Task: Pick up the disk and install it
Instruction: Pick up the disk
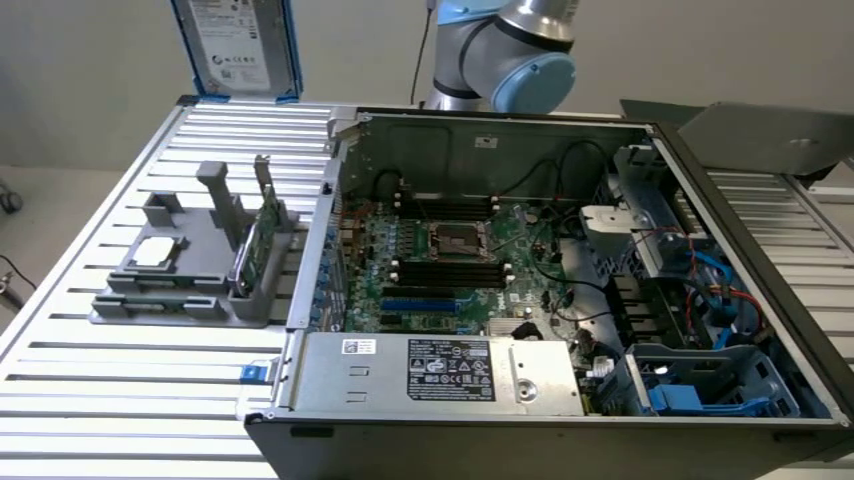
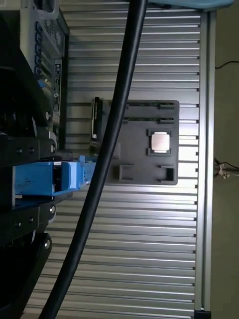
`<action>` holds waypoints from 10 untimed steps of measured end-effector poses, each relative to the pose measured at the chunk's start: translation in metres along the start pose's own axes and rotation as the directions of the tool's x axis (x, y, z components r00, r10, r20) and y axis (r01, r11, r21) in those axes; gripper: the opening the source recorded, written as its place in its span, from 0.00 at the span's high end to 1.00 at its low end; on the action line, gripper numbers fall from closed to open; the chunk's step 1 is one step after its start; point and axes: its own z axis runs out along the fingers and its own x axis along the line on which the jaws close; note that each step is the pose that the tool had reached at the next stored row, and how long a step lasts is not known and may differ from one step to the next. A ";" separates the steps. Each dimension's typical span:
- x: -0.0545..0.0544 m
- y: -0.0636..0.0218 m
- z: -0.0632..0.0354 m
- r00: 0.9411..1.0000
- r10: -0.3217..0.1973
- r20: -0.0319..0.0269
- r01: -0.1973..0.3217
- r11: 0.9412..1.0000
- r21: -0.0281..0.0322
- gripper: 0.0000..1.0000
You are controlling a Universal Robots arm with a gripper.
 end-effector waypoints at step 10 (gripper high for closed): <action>0.010 -0.0450 -0.0064 1.000 0.000 0.002 0.000 1.000 -0.003 0.67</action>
